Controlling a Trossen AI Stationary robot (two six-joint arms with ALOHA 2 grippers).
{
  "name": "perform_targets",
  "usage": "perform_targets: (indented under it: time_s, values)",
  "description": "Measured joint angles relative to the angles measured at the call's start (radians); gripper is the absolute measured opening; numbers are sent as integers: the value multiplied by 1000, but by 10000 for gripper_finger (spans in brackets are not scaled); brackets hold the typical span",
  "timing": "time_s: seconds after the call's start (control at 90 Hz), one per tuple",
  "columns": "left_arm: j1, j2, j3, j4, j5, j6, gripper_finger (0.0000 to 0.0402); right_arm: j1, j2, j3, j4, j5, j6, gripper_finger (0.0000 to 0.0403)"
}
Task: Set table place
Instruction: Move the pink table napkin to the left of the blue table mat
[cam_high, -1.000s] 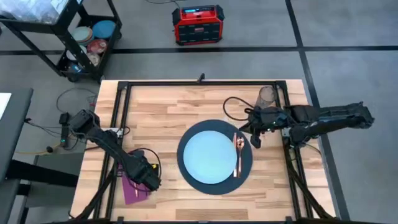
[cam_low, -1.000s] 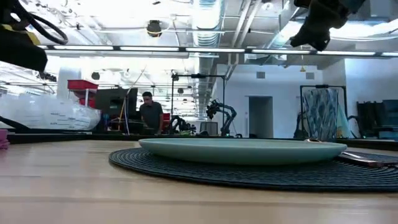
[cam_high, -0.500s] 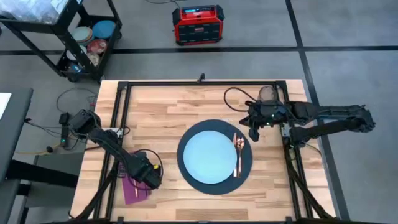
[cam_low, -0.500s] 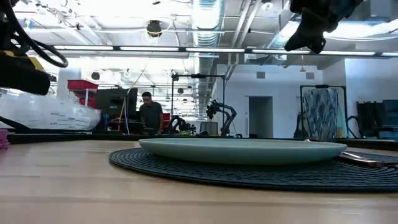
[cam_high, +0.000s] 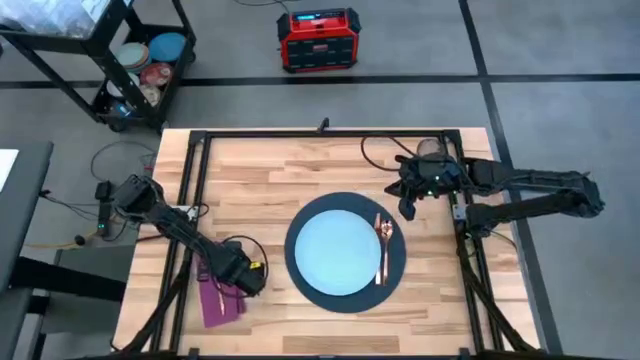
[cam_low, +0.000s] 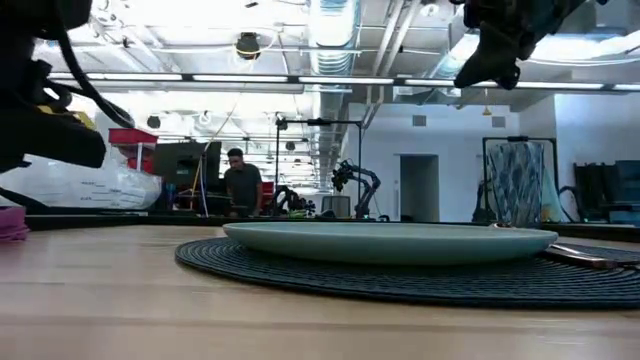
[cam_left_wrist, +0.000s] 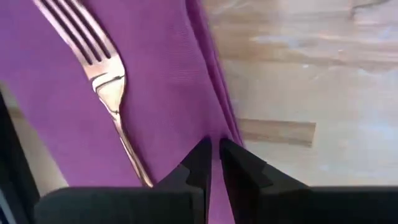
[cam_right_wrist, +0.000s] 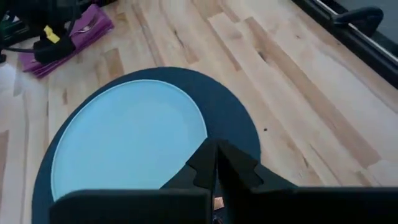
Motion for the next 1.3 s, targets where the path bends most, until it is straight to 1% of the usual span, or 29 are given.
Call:
perform_targets:
  time_s: [0.2, 0.278, 0.489, 0.656, 0.778, 0.944, 1.089, 1.3]
  values:
    - [38, 0, 0, -6, -9, 89, 20, -3, 0, 0, 1, 0, 0, 0]
    - [51, 0, 0, -7, -28, 118, 20, -3, 1, 0, 1, 0, 3, 0]
    - [88, 0, 0, -7, -63, 148, 20, -3, 1, 0, 4, 0, 3, 0]
    - [91, 0, 0, -7, -82, 150, 20, -3, 1, 0, 5, 0, 3, 0]
    - [91, -7, 2, -10, -89, 183, 20, -3, 1, 0, 8, 1, 3, 0]
    - [91, -31, 50, -142, -114, 205, 20, -3, 1, 0, 9, 1, 4, 0]
    - [91, -34, 53, -229, -116, 219, 20, -3, 1, 0, 17, 6, 5, 0]
    - [117, -34, 9, -145, -108, 279, 20, -3, 1, 0, 22, 6, 7, 0]
